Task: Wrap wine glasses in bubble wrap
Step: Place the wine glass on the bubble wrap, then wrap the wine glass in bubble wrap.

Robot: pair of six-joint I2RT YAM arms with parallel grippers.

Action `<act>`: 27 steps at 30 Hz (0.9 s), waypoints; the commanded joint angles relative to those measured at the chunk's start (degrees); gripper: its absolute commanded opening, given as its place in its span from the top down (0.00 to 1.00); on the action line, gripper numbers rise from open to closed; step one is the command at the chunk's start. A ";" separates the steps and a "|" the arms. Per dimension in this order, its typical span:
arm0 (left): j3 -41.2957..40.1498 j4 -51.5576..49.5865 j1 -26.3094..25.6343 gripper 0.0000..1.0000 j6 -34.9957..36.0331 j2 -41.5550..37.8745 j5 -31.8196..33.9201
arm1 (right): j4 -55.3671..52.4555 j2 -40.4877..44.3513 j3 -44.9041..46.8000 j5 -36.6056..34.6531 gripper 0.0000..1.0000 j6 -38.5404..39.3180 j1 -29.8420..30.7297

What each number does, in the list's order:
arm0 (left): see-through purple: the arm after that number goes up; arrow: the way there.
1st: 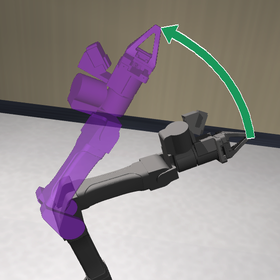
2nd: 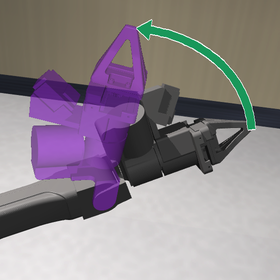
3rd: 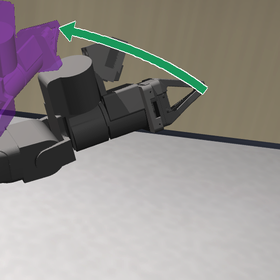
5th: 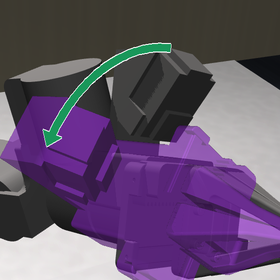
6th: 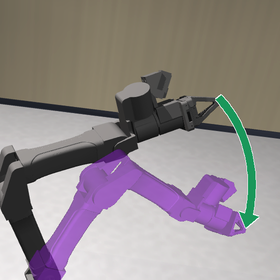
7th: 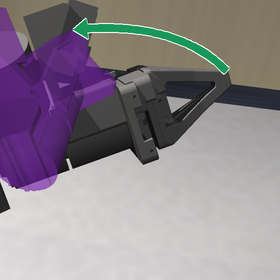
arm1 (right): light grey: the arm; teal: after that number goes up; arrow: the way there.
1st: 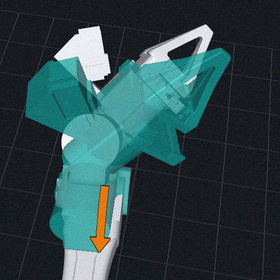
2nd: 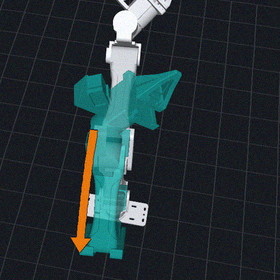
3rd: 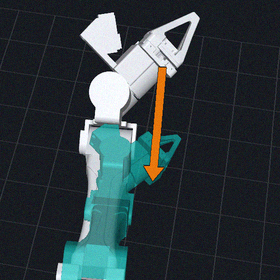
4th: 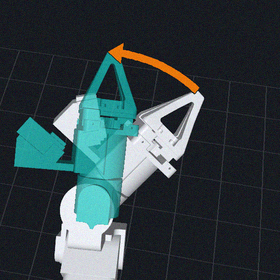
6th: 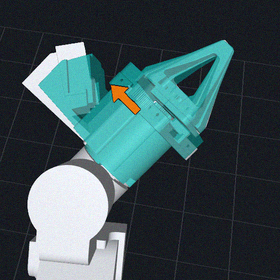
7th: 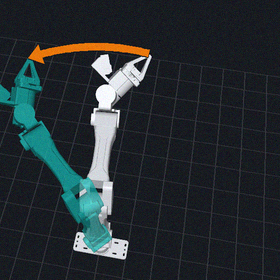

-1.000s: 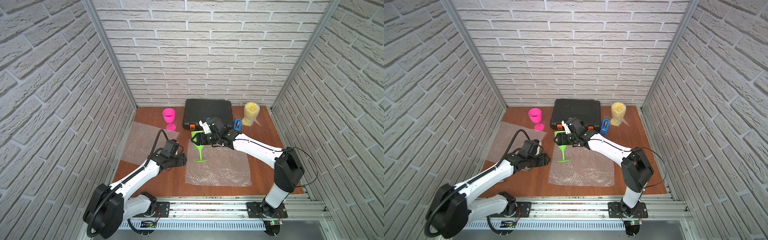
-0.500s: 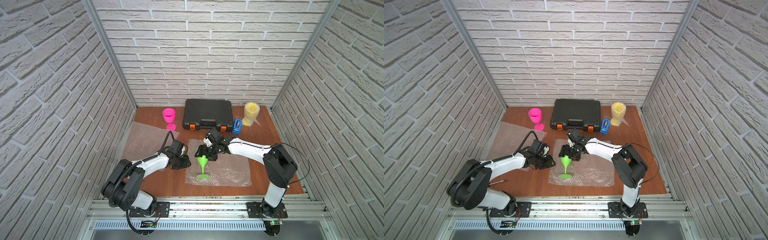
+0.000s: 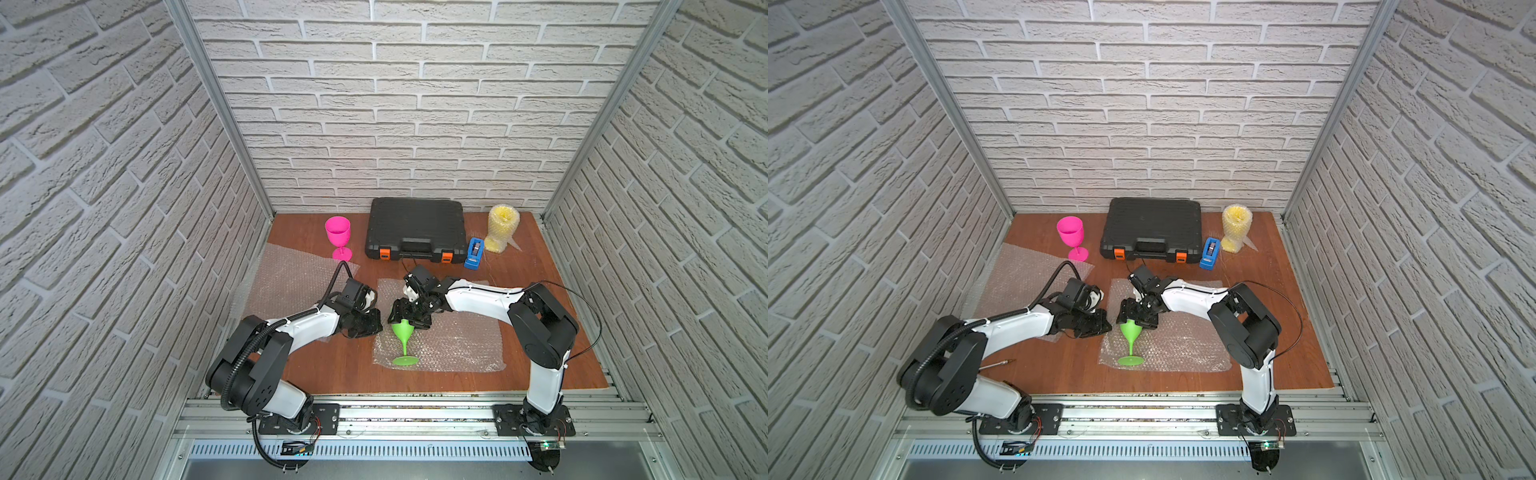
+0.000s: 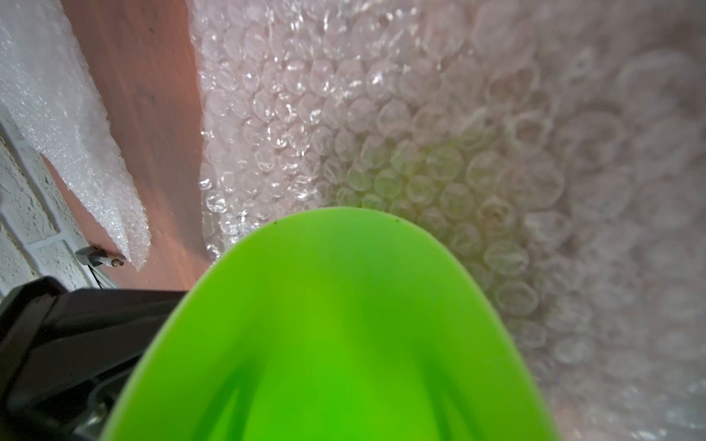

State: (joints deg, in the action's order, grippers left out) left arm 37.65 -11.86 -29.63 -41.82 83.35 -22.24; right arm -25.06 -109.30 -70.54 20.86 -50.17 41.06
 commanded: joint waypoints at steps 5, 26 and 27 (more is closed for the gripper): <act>1.15 -1.53 0.17 1.00 2.13 -2.79 -0.19 | -8.36 7.10 -4.07 -6.15 0.00 2.43 0.05; 13.68 -18.16 -1.79 1.00 4.93 -9.08 0.84 | -5.15 7.71 9.81 -1.28 0.86 7.95 -8.28; 14.50 -18.44 -2.37 1.00 4.74 -8.92 0.88 | -4.64 7.43 9.90 -1.30 0.87 7.77 -8.28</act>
State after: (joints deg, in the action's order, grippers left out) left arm 49.78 -27.09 -30.70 -38.00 75.26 -21.71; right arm -33.52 -102.13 -60.69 17.82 -42.57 32.49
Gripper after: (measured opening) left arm 0.046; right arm 0.139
